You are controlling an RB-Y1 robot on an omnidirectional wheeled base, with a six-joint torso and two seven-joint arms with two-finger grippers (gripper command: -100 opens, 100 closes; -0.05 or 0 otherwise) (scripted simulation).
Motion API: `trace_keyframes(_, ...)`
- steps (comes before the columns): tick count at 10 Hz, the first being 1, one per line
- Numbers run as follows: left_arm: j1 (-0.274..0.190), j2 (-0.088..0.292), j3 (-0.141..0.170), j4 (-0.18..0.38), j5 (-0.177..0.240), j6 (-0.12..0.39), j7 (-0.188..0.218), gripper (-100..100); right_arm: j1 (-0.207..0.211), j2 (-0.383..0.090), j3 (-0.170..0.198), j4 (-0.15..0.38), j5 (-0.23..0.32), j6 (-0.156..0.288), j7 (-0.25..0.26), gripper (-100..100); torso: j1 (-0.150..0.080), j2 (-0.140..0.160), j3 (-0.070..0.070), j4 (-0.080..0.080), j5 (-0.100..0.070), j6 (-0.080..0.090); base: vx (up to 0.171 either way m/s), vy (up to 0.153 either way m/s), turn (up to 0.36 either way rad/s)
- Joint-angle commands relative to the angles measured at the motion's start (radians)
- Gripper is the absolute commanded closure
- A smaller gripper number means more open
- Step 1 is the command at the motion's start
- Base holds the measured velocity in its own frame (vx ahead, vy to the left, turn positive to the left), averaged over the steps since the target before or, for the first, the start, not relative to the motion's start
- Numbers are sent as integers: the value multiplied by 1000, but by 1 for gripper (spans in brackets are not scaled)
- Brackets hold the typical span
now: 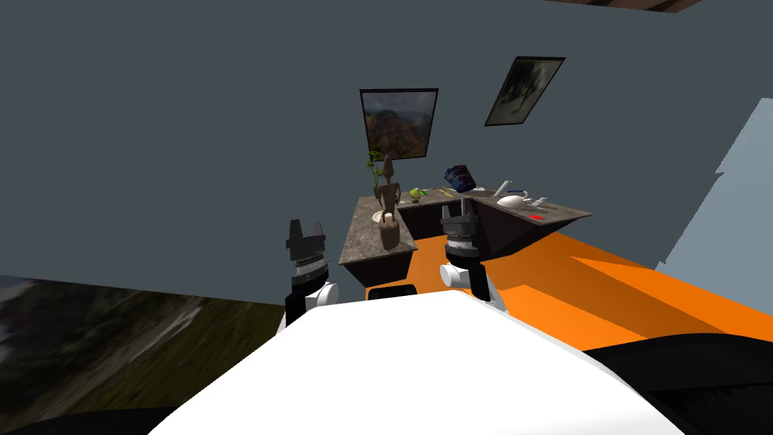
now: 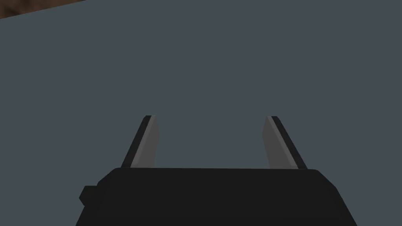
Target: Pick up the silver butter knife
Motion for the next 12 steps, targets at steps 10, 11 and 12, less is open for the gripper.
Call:
trace_keyframes(10,-12,268,69,73,34,74,71,-100,0,0,0,0,0,0,0,0,-4,1,0,0,-1,0,-9,-62,0)
trace_keyframes(11,-13,306,73,93,39,91,81,-100,0,0,0,0,0,0,0,0,-3,1,0,0,-1,0,-2,-43,-34)
trace_keyframes(12,-14,336,74,114,43,109,91,-100,0,0,0,0,0,0,0,0,-3,0,0,0,-1,0,-3,-57,-59)
